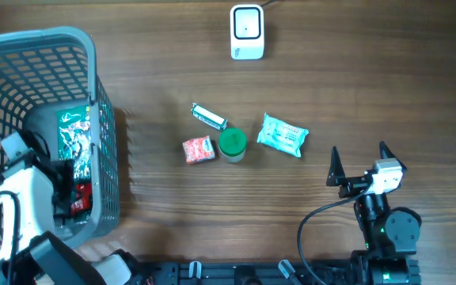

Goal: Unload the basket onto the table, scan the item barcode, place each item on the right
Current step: 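Reach into the basket and grasp the red Nescafe stick with left gripper, then place the red Nescafe stick beside the jar and release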

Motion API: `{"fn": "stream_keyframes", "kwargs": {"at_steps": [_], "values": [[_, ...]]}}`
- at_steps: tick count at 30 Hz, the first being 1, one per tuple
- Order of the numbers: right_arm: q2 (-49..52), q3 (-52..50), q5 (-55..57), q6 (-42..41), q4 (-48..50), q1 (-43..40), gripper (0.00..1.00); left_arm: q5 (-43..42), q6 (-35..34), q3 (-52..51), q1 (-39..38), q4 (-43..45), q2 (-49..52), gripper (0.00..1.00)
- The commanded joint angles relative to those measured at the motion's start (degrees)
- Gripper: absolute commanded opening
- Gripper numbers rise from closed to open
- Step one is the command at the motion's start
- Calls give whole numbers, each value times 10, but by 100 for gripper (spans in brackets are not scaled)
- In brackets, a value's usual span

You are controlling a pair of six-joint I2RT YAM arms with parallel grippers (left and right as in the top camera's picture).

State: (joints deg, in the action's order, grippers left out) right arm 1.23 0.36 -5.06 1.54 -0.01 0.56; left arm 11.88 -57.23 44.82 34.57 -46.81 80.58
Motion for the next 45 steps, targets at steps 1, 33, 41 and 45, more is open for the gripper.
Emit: {"fn": "stream_keyframes", "kwargs": {"at_steps": [1, 33, 41, 45], "values": [[-2, -1, 4, -4, 2, 0, 100, -23, -5, -57, 2, 38, -2, 100], [-2, -1, 4, -4, 2, 0, 100, -92, 135, 407, -637, -24, -17, 4], [-2, -1, 4, -4, 2, 0, 100, -73, 54, 407, -813, 40, 266, 4], [-2, -1, 4, -4, 2, 0, 100, -73, 7, 407, -823, 48, 354, 4]]}}
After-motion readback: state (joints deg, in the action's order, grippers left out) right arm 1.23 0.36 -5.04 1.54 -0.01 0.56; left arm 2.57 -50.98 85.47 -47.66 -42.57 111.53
